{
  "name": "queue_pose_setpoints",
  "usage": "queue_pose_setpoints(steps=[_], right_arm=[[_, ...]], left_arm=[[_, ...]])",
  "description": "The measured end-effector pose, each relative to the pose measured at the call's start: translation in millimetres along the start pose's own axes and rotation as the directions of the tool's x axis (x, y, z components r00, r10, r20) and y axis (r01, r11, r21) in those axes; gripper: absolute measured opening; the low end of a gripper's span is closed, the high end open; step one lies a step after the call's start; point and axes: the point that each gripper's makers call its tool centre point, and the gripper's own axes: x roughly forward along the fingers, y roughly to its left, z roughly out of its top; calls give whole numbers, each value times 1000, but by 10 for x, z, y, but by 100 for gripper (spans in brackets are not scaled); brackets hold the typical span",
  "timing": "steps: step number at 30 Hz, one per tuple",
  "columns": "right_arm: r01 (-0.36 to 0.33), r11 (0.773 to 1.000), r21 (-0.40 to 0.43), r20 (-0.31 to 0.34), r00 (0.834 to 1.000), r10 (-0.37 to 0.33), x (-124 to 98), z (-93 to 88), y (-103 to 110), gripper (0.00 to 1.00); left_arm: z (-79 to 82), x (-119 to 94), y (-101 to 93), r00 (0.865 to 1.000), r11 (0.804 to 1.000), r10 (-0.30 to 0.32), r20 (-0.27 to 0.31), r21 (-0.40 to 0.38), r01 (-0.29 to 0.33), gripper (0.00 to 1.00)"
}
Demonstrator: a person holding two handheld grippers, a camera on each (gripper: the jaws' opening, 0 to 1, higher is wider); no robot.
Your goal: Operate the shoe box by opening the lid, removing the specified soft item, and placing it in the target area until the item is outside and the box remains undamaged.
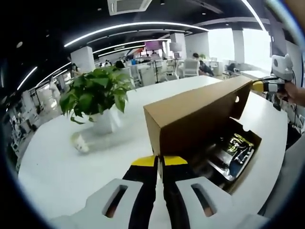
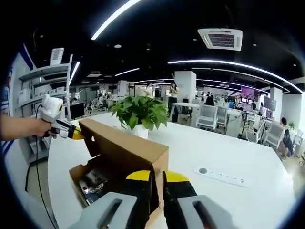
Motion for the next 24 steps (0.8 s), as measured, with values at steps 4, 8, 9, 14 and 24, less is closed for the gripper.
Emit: queue_pose_setpoints(steps=[4,8,9,14,24], right_arm=[[-3,1000,1,-12,1000,3,10,-61,11,3],[-2,1000,-1,-26,1000,2,22,-127,15,3],[-2,1000,-1,-29,1000,2,24,-138,13,3],[1,1000,1,-41,999,-1,29,-186,8,3],[13,1000,2,-64,998,-13,83,-278,-17,2]], left_arm=[[15,10,9,1000,1000,0,1,-1,0,2],[25,20,17,1000,1000,-1,3,-2,1,2],[27,23,21,1000,1000,-2,3,-6,2,2],[38,34,31,1000,1000,-6,5,-8,6,2],[77,63,40,1000,1000,-10,6,-6,10,2]])
